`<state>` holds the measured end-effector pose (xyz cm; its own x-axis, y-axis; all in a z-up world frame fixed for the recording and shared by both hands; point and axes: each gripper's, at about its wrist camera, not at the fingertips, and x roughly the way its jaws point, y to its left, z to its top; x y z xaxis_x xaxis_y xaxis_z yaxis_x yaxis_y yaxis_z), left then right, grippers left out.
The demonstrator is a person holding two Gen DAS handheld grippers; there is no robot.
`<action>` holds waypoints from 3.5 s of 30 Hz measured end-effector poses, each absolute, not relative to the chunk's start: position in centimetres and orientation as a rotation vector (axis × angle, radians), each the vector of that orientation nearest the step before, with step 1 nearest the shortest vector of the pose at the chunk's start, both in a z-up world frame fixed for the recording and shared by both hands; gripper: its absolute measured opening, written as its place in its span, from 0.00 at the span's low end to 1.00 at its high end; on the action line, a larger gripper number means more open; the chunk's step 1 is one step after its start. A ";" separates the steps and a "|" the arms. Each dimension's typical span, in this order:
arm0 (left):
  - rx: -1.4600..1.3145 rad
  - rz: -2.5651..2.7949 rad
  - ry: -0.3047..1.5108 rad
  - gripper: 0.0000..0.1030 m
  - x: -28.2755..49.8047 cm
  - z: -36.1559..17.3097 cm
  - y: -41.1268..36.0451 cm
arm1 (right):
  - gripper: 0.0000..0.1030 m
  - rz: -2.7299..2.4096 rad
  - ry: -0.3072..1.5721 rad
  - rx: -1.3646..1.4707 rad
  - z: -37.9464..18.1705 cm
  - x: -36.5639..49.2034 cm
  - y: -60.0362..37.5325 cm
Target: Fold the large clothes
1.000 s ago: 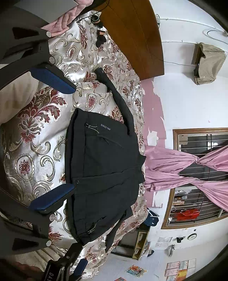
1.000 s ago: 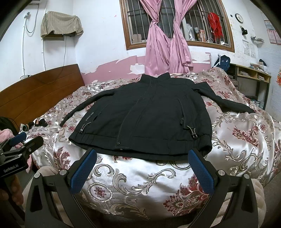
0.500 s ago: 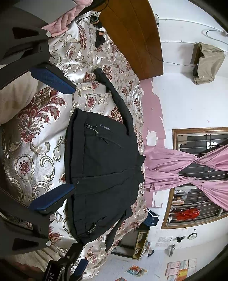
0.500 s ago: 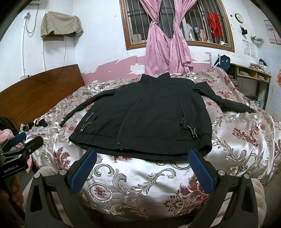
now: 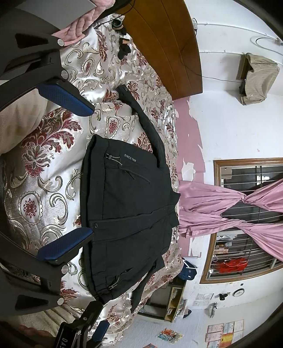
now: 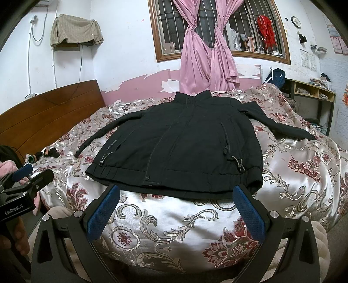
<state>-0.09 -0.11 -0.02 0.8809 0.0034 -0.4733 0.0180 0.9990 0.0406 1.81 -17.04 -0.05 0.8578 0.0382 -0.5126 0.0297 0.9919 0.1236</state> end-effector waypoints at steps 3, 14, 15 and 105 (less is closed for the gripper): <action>0.044 -0.008 0.492 1.00 -0.1 0.0 -0.1 | 0.99 0.005 0.540 0.129 -0.1 1.8 -17.0; 0.045 -0.008 0.492 1.00 -0.1 0.0 -0.1 | 0.99 0.005 0.540 0.130 0.0 1.8 -17.0; 0.045 -0.008 0.492 1.00 -0.1 0.0 -0.1 | 0.99 0.005 0.540 0.130 0.0 1.8 -17.0; 0.165 -0.495 0.952 1.00 54.4 -8.1 -39.1 | 0.14 -0.535 0.332 1.325 -17.0 36.0 -66.4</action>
<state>54.41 -39.09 -8.15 0.4785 -0.3324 -0.8127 0.4747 0.8766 -0.0790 35.97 -66.41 -16.97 0.8350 -0.1792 -0.5203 0.5458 0.1498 0.8244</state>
